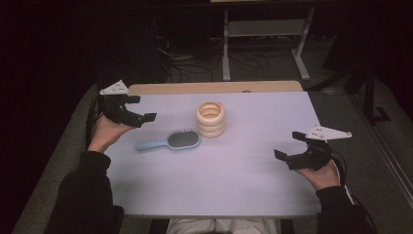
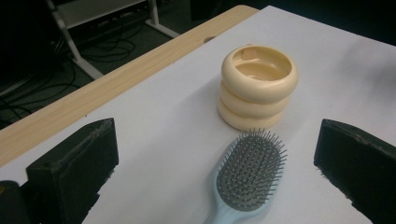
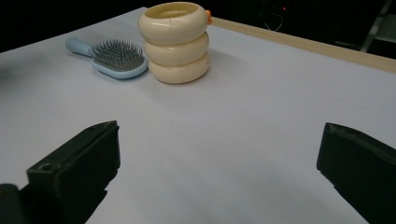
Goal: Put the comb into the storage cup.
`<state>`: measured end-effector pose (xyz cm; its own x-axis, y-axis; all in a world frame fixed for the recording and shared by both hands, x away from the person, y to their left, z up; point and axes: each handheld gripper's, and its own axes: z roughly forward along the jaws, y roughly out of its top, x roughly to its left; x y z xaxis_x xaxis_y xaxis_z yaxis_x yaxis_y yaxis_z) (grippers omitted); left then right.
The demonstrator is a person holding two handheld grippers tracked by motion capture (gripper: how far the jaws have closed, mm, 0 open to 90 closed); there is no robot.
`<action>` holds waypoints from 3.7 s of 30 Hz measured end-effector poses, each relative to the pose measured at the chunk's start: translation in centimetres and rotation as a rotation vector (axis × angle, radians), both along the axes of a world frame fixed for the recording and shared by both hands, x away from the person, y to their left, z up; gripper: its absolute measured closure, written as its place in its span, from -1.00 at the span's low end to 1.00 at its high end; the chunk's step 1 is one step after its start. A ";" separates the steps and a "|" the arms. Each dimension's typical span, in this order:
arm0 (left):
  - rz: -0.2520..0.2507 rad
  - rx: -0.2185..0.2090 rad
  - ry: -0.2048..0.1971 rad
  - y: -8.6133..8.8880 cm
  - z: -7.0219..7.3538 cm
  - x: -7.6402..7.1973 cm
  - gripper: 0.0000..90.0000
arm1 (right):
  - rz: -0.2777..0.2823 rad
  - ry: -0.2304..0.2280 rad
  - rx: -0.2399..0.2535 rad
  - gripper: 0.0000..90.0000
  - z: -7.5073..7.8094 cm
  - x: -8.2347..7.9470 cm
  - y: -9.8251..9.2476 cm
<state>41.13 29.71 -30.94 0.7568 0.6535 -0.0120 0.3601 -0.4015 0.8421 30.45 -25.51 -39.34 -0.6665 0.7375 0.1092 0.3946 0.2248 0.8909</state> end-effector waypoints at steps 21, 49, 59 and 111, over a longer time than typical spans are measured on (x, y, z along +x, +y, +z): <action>0.043 0.051 0.072 -0.6 -2.8 3.5 -0.85 | 0.005 0.007 -0.006 -1.00 -0.1 0.1 0.0; 0.089 0.241 0.090 -0.7 -5.3 3.9 1.00 | 0.014 0.015 -0.021 -1.00 -0.2 0.1 0.3; 0.084 0.290 0.179 0.1 -6.8 3.7 1.00 | 0.029 0.029 -0.034 -1.00 -0.4 0.2 0.5; 0.008 0.295 0.281 1.5 -11.0 -0.7 1.00 | 0.015 0.008 -0.061 -1.00 -0.2 -0.1 0.9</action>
<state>40.46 31.21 -41.98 0.7458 0.6655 -0.0292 0.5639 -0.6074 0.5595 30.33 -24.60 -39.53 -0.6768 0.7328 0.0701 0.3982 0.2844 0.8721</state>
